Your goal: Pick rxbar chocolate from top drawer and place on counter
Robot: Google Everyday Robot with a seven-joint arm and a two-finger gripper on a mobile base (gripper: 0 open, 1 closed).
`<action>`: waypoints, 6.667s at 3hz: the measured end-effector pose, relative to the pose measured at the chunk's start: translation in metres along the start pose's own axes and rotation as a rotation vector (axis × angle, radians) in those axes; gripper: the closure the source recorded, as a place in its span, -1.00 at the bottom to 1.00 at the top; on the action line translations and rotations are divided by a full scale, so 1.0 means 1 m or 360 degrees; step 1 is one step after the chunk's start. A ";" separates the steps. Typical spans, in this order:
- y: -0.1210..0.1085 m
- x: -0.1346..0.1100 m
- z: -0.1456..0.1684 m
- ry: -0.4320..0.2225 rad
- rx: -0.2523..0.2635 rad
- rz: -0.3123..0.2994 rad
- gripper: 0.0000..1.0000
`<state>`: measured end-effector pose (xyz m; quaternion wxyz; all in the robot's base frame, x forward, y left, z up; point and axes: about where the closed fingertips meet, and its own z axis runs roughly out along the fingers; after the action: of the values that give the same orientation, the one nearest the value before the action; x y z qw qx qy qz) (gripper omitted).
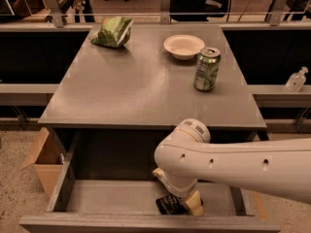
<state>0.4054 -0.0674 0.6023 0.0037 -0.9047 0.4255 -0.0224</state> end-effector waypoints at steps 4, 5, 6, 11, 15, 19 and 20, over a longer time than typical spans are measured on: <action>0.006 0.005 0.029 -0.0027 -0.0050 0.0146 -0.65; 0.006 0.005 0.025 -0.0028 -0.0050 0.0147 -0.19; 0.006 0.005 0.017 -0.0028 -0.0050 0.0147 0.28; 0.005 0.022 -0.057 -0.0216 0.0352 0.0196 1.00; 0.005 0.038 -0.120 -0.0149 0.0583 0.0179 1.00; -0.015 0.006 -0.247 0.0260 0.0793 -0.0035 1.00; -0.028 0.008 -0.266 0.0328 0.0792 -0.0094 1.00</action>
Offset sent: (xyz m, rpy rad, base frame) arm -0.0022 -0.0059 -0.0312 -0.0222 0.0269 -0.0990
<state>0.4203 -0.0519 0.8687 0.1819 -0.8810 0.3783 -0.2183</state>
